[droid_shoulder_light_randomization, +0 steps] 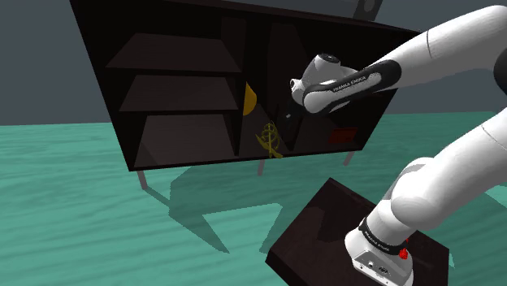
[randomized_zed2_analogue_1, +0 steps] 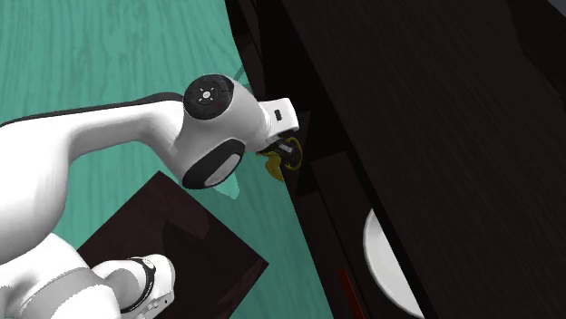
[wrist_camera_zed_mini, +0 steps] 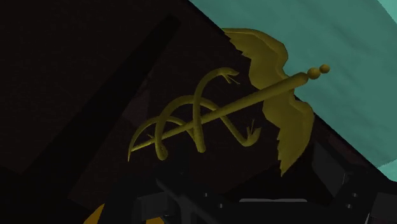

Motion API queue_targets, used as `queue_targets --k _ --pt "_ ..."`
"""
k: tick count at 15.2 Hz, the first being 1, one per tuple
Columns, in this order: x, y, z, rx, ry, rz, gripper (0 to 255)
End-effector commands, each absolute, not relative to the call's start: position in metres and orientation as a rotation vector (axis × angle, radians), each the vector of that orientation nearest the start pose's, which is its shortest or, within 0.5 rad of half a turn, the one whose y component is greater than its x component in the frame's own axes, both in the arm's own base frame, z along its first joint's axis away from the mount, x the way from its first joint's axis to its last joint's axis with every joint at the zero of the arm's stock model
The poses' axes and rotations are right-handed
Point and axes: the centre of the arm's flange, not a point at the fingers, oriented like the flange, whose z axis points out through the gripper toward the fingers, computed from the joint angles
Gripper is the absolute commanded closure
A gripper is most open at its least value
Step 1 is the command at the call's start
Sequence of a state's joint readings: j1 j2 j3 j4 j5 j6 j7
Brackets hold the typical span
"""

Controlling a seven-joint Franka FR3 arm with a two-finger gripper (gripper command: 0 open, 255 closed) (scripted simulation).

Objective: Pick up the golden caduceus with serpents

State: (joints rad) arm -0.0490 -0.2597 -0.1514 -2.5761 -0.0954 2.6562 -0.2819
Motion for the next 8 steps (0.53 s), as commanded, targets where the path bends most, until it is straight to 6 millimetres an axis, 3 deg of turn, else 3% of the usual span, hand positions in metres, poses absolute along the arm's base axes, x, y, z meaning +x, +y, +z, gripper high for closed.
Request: queue_targets --k 1,6,8 --pt "0.463 -0.1 0.369 -3.197 -0.286 -0.555 0" --pt "0.501 -0.127 0.328 -3.214 -0.372 -0.626 0" --pt "0.502 -0.128 0.322 -3.214 -0.375 -0.629 0"
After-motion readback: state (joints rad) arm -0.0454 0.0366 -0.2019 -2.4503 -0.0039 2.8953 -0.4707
